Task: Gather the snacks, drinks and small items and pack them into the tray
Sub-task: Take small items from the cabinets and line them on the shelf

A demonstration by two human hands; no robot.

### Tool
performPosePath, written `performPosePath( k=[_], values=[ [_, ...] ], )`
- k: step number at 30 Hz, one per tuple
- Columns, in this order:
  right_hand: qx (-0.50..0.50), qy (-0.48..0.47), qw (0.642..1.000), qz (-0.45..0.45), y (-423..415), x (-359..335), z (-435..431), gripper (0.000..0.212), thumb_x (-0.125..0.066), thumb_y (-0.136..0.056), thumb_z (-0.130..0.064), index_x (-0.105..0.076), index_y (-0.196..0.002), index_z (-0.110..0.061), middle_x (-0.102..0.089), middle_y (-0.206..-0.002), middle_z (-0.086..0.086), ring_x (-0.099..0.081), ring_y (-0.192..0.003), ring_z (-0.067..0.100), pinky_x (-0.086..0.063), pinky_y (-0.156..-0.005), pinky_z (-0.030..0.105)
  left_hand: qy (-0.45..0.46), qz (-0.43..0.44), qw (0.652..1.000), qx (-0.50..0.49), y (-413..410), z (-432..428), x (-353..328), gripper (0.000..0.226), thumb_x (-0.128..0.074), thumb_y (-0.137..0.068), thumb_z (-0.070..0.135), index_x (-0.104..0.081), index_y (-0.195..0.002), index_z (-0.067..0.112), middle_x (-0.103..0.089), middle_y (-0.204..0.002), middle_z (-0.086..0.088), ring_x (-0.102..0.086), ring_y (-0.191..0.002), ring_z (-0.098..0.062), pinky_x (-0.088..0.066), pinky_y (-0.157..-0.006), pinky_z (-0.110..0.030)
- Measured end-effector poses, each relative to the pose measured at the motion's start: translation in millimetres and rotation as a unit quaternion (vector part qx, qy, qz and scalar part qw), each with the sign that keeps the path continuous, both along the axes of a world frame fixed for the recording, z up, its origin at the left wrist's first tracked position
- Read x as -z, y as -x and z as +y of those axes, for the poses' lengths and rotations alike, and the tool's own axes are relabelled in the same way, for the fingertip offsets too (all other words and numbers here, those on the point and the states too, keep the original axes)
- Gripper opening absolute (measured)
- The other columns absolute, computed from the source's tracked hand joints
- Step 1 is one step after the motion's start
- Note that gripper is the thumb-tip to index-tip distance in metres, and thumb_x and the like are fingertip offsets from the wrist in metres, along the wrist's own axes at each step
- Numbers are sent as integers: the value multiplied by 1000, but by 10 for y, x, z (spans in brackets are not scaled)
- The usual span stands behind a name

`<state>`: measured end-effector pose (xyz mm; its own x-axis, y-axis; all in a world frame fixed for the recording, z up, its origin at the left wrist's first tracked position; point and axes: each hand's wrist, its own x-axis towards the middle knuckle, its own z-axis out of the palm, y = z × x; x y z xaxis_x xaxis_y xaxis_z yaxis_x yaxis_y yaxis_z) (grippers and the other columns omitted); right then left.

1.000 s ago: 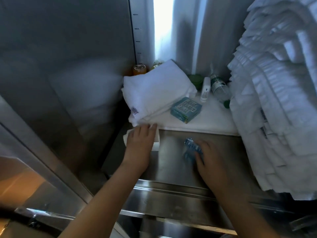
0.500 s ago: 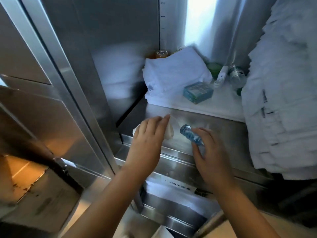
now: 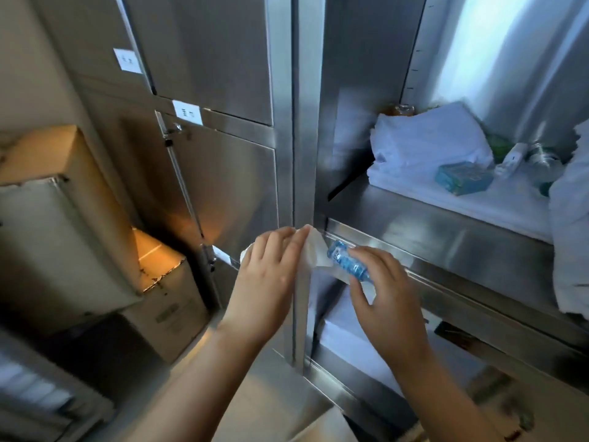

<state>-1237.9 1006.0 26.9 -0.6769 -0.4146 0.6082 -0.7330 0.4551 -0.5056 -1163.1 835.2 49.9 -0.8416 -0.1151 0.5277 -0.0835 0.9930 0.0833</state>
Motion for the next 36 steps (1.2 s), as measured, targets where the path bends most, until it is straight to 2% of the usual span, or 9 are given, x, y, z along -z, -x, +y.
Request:
performPosePath(
  k=[6,9,12,14,16,18,23,31,36],
  values=[
    [-92,37,995,24,-1045,-3,-1026,36,-64,-81,1,-61,-115,-10,-60,-115,2,-54,-107,14,-41,-95,21,-16,13,995,-102,-1465,-834,19,76,-74,-70,3,-44,-138,11,-53,-126,-9,-51,-108,-29,-48,-90,-40],
    [-166,38,985,12,-1814,73,-1682,35,-63,-82,-1,-61,-116,-10,-59,-114,2,-56,-107,17,-43,-95,26,-9,14,985,-170,-2450,-1292,37,60,-60,-77,8,-47,-136,9,-54,-123,-12,-53,-103,-32,-47,-89,-42],
    [-250,51,967,10,-2648,153,-2319,35,-62,-83,-1,-61,-116,-11,-59,-115,-1,-55,-109,16,-42,-96,25,25,-10,968,-248,-3458,-1675,29,79,-70,-57,9,-49,-133,10,-55,-121,-8,-47,-104,-27,-45,-86,-38],
    [-307,65,949,5,-3208,155,-2699,35,-62,-83,-1,-61,-117,-11,-59,-117,-2,-54,-111,14,-42,-97,24,42,-10,955,-293,-4091,-1872,12,76,-58,-58,3,-50,-133,11,-56,-121,-7,-43,-105,-25,-39,-88,-34],
    [-363,70,929,2,-3728,116,-3022,36,-62,-83,-1,-60,-118,-11,-58,-118,-2,-53,-112,14,-41,-98,24,53,2,939,-339,-4675,-2026,-20,69,-48,-63,2,-52,-131,10,-58,-119,-8,-44,-104,-25,-33,-88,-31],
    [-410,67,910,11,-4204,51,-3295,37,-63,-82,-1,-60,-117,-11,-59,-118,-1,-54,-112,14,-39,-99,21,63,11,918,-390,-5219,-2151,-57,66,-55,-65,0,-53,-131,11,-58,-119,-7,-44,-103,-24,-33,-88,-31],
    [-514,50,856,31,-5178,-66,-3855,38,-65,-81,-1,-61,-117,-10,-59,-118,0,-54,-111,13,-40,-99,21,28,11,863,-505,-6310,-2305,-66,85,-74,-54,-4,-49,-134,13,-54,-121,-4,-46,-104,-25,-45,-85,-38],
    [-634,37,772,17,-6390,11,-4614,42,-68,-78,3,-61,-118,-10,-58,-118,0,-54,-112,14,-41,-99,25,-3,-2,779,-628,-7474,-2492,17,90,-70,-49,-6,-49,-135,11,-54,-122,-6,-45,-107,-25,-46,-82,-39],
    [-672,34,740,4,-6982,127,-5305,41,-67,-79,3,-61,-118,-10,-59,-118,1,-54,-112,16,-40,-99,24,-13,-7,736,-677,-8057,-2927,140,89,-66,-54,-8,-44,-138,13,-50,-125,-5,-43,-110,-24,-43,-80,-37]
  ],
)
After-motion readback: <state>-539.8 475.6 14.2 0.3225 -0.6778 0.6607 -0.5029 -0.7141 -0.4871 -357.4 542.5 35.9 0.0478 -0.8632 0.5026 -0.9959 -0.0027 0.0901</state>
